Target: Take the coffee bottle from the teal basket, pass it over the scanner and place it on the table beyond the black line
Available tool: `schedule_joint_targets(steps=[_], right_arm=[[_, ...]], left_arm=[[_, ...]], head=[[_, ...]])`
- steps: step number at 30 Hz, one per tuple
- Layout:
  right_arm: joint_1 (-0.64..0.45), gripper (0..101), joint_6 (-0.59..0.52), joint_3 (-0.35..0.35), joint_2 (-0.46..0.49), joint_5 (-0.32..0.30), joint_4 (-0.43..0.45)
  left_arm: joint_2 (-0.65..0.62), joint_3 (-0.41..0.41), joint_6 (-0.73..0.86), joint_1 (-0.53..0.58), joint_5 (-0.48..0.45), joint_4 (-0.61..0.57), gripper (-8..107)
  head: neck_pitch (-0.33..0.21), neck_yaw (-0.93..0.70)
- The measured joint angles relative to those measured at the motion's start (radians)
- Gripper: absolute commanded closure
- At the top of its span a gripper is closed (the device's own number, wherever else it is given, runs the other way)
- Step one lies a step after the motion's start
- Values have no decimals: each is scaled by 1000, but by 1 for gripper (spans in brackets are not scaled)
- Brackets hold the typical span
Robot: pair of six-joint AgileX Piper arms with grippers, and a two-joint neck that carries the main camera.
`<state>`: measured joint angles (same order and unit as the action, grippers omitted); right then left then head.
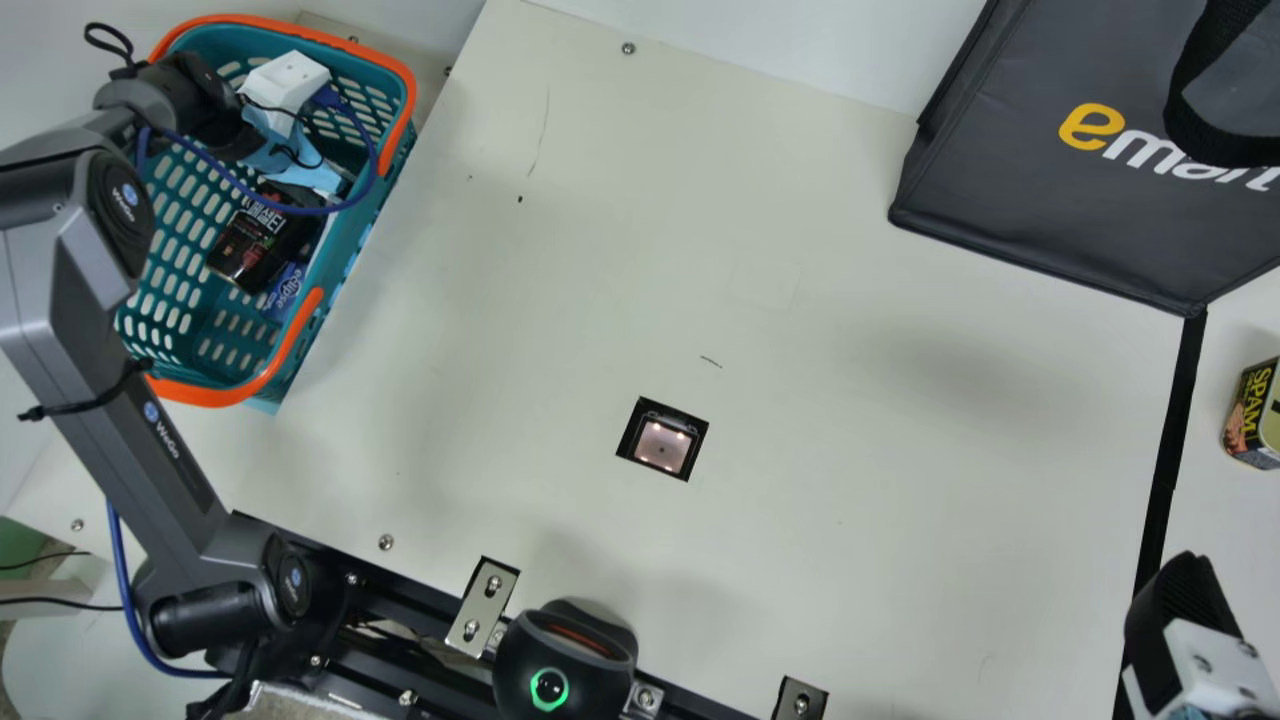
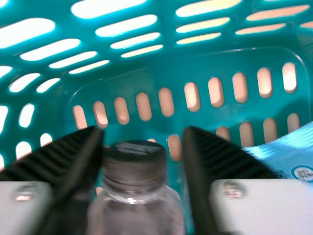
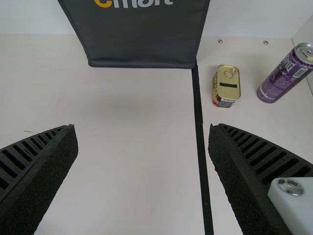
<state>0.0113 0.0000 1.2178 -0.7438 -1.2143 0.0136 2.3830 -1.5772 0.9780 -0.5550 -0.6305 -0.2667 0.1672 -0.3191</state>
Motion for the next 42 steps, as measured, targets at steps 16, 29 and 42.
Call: schedule_joint_targets(steps=[16,29,42], right_arm=[[0,6,0,0,0,0,0],[0,6,0,0,0,0,0],[0,6,0,0,0,0,0]], left_arm=[[-41,9,-63,-8,-12,35,107],[-130,38,-115,-24,-42,53,107],[-210,40,-145,-33,-76,61,107]], head=[[0,0],[0,0],[0,0]])
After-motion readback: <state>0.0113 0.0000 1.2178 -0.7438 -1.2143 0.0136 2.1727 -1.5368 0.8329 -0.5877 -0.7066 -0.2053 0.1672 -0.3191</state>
